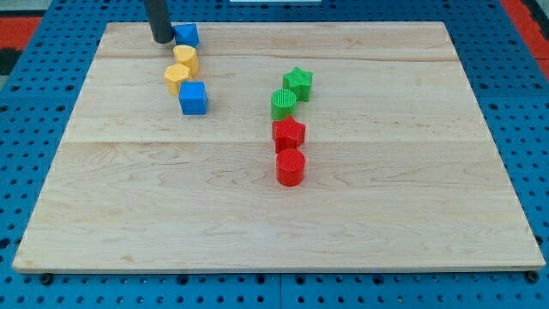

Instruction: Push the yellow hexagon towards the top of the blue cube

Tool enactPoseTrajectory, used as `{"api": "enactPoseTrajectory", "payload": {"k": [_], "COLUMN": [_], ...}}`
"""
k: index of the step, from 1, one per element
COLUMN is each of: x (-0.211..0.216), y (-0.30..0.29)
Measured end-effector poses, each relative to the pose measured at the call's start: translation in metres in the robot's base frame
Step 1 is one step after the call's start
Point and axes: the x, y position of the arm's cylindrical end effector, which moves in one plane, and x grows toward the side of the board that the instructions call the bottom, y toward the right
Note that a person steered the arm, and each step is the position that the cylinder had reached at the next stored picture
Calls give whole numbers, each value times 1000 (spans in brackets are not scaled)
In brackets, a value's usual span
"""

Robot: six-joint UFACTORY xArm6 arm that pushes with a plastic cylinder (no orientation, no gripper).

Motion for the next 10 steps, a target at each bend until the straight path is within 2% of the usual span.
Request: {"api": "enactPoseTrajectory", "payload": {"k": [2, 3, 5, 7, 10], "x": [28, 63, 94, 96, 90], "y": [-27, -26, -11, 28, 10]}}
